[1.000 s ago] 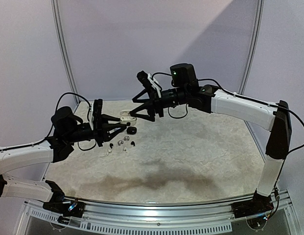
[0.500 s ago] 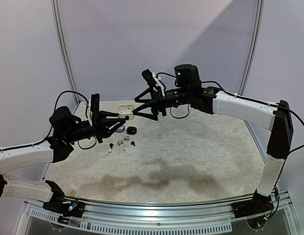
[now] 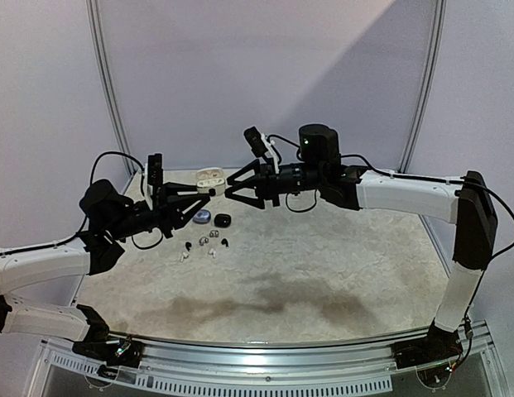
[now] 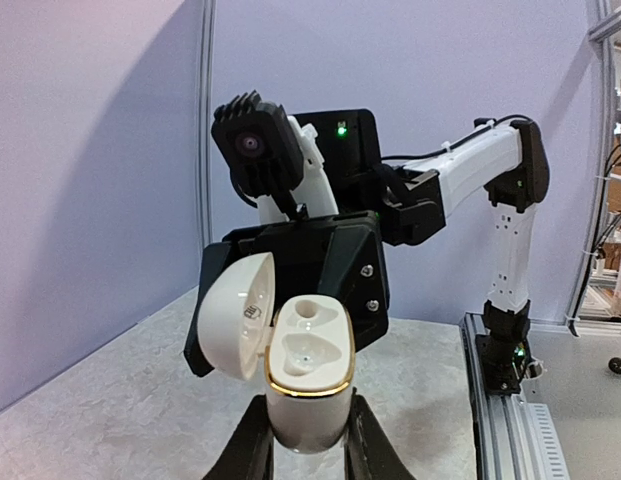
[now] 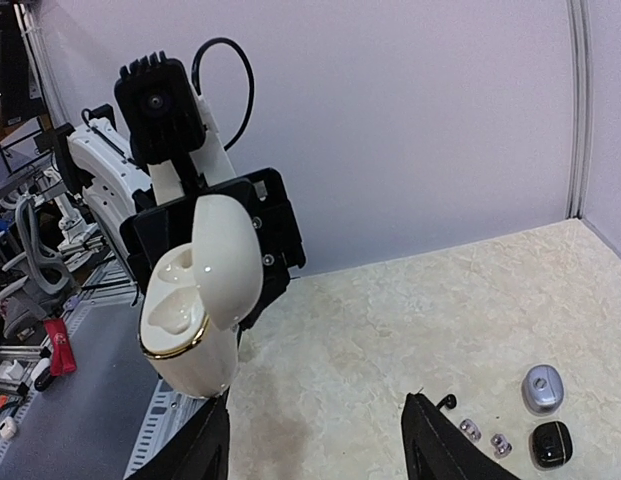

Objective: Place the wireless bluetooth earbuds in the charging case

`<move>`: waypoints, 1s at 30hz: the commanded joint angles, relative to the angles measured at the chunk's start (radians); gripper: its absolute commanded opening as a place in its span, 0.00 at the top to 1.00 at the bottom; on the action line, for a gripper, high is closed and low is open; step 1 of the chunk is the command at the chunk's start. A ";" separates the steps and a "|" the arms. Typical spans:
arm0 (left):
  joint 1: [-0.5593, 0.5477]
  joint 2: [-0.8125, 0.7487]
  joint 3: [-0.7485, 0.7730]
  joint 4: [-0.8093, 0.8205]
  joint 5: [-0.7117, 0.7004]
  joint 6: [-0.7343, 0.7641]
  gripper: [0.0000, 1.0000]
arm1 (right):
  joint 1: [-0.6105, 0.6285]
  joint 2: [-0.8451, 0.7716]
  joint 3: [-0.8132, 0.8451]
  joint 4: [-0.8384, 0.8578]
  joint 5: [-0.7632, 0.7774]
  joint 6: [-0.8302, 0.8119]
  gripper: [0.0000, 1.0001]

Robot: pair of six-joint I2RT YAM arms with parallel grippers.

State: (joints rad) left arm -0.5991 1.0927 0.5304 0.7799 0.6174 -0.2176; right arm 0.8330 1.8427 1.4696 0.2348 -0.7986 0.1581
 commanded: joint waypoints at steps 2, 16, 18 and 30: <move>-0.014 0.009 0.009 0.025 -0.008 -0.008 1.00 | 0.015 -0.008 -0.004 0.135 -0.034 0.080 0.43; -0.016 0.018 0.017 0.038 -0.037 -0.013 1.00 | 0.022 0.008 -0.003 0.071 -0.091 0.029 0.44; -0.016 0.016 0.018 0.035 -0.038 -0.011 1.00 | 0.023 0.000 -0.005 0.045 -0.085 -0.006 0.42; -0.019 0.024 0.019 0.023 -0.035 0.000 1.00 | 0.030 0.012 -0.012 0.211 -0.097 0.093 0.57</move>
State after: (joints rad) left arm -0.6029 1.1027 0.5346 0.8093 0.5896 -0.2214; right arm 0.8528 1.8473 1.4677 0.3756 -0.8768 0.2012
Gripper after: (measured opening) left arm 0.216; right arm 0.461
